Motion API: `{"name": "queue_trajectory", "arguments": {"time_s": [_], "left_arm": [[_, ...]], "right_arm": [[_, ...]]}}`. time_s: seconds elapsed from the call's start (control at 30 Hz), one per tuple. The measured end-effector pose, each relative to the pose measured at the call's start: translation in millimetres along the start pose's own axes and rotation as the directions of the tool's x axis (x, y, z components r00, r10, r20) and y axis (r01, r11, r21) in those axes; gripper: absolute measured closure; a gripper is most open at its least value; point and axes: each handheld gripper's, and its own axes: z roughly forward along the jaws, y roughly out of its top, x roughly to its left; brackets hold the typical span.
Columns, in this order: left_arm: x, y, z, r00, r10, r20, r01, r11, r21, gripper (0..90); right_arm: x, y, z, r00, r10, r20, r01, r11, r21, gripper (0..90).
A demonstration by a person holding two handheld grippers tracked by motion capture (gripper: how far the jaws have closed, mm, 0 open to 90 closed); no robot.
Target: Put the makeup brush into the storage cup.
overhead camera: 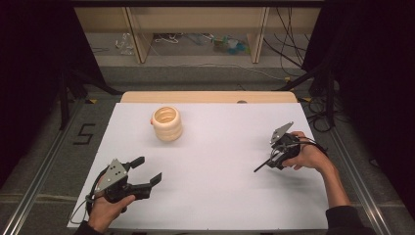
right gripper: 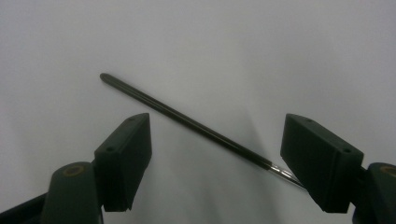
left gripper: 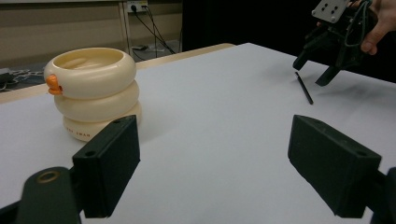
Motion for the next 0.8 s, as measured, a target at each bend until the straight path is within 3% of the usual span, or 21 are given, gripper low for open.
{"name": "queue_trajectory", "arguments": {"time_s": [0.8], "left_arm": [[-0.2,-0.1,0.0,1.0,0.001,-0.001,-0.001,1.0,0.005,17.0]], "right_arm": [[-2.8,9.8,13.2,0.9995,-0.011,-0.029,0.014,0.995,0.099,28.6]]}}
